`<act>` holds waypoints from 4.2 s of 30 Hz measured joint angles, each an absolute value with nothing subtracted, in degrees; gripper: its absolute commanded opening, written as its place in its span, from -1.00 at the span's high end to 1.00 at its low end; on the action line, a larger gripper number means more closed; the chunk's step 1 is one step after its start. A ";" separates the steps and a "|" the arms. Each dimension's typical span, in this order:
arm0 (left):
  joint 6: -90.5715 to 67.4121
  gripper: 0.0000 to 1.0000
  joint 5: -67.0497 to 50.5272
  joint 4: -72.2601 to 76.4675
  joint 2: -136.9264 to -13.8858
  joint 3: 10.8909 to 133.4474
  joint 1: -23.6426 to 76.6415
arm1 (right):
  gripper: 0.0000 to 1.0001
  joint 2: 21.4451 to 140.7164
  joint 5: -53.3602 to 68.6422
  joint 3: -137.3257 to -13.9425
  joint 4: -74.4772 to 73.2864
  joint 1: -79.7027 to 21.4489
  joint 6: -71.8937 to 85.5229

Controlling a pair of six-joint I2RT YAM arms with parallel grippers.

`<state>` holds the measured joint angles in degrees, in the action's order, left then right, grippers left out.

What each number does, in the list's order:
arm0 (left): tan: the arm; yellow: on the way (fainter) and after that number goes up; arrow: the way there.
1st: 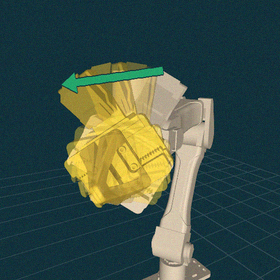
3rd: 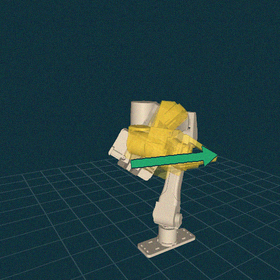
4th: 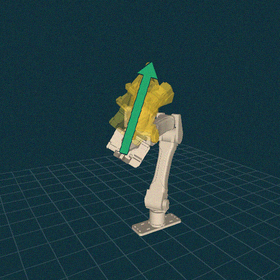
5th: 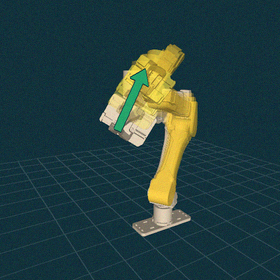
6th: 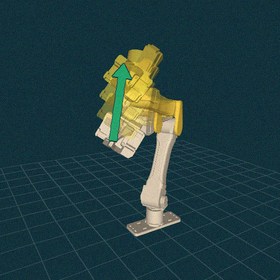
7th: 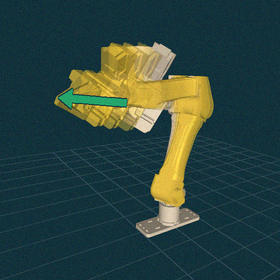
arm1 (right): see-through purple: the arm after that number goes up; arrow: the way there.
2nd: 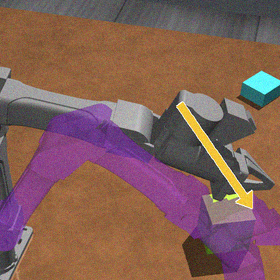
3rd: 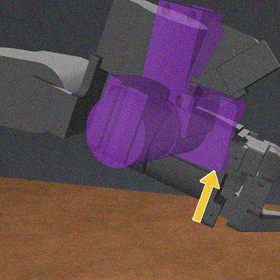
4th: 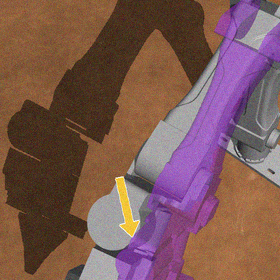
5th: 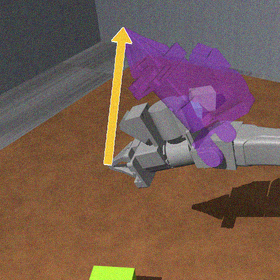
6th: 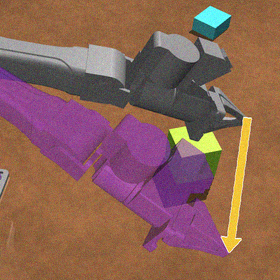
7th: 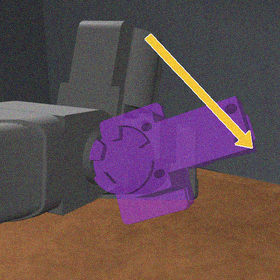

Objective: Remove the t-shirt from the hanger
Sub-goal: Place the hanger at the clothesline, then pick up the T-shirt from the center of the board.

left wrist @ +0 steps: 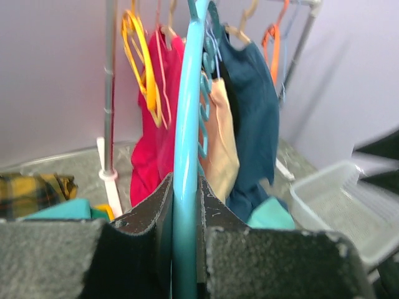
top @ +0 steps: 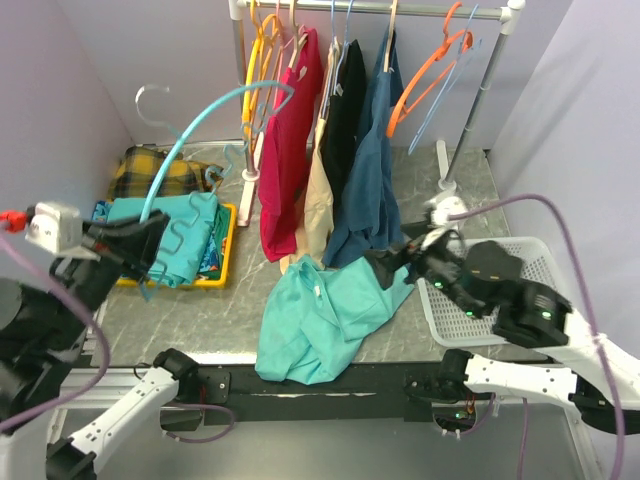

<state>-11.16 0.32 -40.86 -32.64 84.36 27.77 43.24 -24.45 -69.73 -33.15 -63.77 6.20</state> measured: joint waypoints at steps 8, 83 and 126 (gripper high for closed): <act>-11.05 0.99 4.03 -29.10 -46.04 84.53 27.70 | -1.00 46.81 -24.34 -59.77 -31.40 -65.30 11.90; -5.69 0.08 5.43 -14.96 -105.06 119.31 29.34 | -1.00 54.57 -26.37 -46.83 -16.93 -79.66 27.86; -19.40 -0.83 4.71 -30.04 -38.30 60.51 39.72 | -0.55 94.41 -7.40 -51.37 -14.24 -65.82 23.62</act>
